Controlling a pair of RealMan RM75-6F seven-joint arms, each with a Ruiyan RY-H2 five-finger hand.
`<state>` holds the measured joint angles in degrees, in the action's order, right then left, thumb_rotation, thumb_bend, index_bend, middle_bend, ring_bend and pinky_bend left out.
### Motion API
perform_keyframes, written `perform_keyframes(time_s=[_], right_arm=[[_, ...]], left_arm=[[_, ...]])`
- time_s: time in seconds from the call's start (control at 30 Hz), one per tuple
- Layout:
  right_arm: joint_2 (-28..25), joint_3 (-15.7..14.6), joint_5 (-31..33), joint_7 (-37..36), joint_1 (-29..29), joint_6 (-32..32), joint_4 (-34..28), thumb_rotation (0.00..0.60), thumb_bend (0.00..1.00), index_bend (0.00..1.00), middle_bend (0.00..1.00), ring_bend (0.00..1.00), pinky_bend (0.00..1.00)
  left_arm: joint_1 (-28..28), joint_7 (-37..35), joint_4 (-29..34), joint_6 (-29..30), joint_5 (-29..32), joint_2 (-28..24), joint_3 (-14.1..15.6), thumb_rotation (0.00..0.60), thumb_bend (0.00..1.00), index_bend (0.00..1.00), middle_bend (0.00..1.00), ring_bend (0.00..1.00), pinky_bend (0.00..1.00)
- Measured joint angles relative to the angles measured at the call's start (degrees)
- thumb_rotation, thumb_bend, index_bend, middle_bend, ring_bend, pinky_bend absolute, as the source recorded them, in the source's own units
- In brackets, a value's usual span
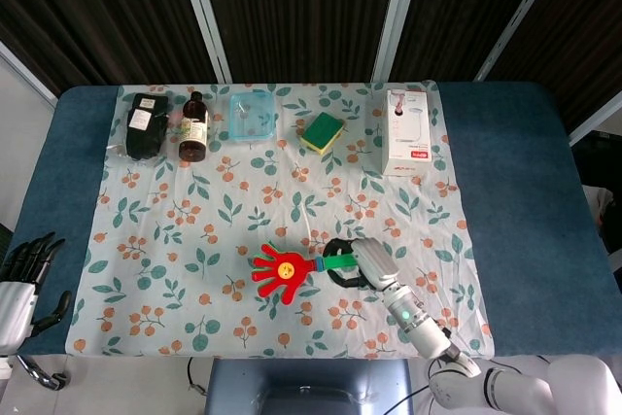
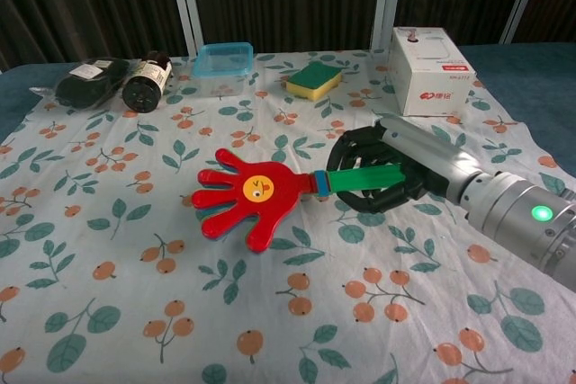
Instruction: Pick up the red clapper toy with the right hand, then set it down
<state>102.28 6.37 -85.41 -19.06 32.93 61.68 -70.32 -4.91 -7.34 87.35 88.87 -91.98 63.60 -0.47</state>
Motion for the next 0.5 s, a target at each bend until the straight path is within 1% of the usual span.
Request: perform_keyframes(time_s=[0.03, 0.07, 0.1, 0.33, 0.37, 0.4, 0.43, 0.5], right_arm=[[-0.32, -0.09, 0.24, 0.39, 0.12, -0.64, -0.14, 0.6, 0.57, 0.32, 0.43, 0.36, 0.44], [-0.86, -0.19, 0.62, 0.99, 0.3, -1.49, -0.46, 0.6, 0.55, 0.25, 0.38, 0.31, 0.39], [-1.33, -0.23, 0.94, 1.44, 0.41, -2.02, -0.81, 0.6, 0.52, 0.19, 0.35, 0.27, 0.35], [-5.45, -0.27, 2.94, 5.63, 0.78, -4.25, -4.79, 0.6, 0.39, 0.06, 0.24, 0.16, 0.25], [-6.51, -0.29, 3.2, 6.5, 0.73, -4.38, -5.88, 0.6, 0.37, 0.04, 0.21, 0.13, 0.23], [-7.42, -0.34, 3.36, 7.2, 0.69, -4.5, -6.77, 0.6, 0.35, 0.01, 0.16, 0.08, 0.17], [-8.45, -0.46, 3.5, 7.98, 0.62, -4.66, -7.74, 0.6, 0.34, 0.0, 0.13, 0.05, 0.14], [-11.5, -0.95, 3.66, 10.31, 0.27, -4.76, -10.6, 0.6, 0.29, 0.0, 0.03, 0.0, 0.03]], left_arm=[[-0.01, -0.02, 0.01, -0.03, -0.02, -0.01, 0.03, 0.6, 0.43, 0.0, 0.0, 0.0, 0.08], [-0.02, -0.03, 0.02, -0.03, -0.05, -0.02, 0.04, 0.6, 0.43, 0.0, 0.0, 0.0, 0.08], [-0.02, -0.04, 0.04, -0.03, -0.07, -0.04, 0.05, 0.6, 0.43, 0.0, 0.0, 0.0, 0.08], [0.0, -0.12, 0.14, -0.05, 0.01, -0.18, 0.06, 0.6, 0.43, 0.0, 0.0, 0.0, 0.08], [0.03, -0.12, 0.16, 0.0, 0.02, -0.2, 0.06, 0.6, 0.43, 0.0, 0.0, 0.0, 0.08], [0.07, -0.14, 0.16, 0.05, 0.02, -0.23, 0.07, 0.6, 0.43, 0.0, 0.0, 0.0, 0.08], [0.13, -0.16, 0.18, 0.14, -0.02, -0.27, 0.1, 0.6, 0.43, 0.0, 0.0, 0.0, 0.08], [0.19, -0.16, 0.26, 0.29, -0.07, -0.37, 0.12, 0.6, 0.43, 0.0, 0.0, 0.0, 0.08]])
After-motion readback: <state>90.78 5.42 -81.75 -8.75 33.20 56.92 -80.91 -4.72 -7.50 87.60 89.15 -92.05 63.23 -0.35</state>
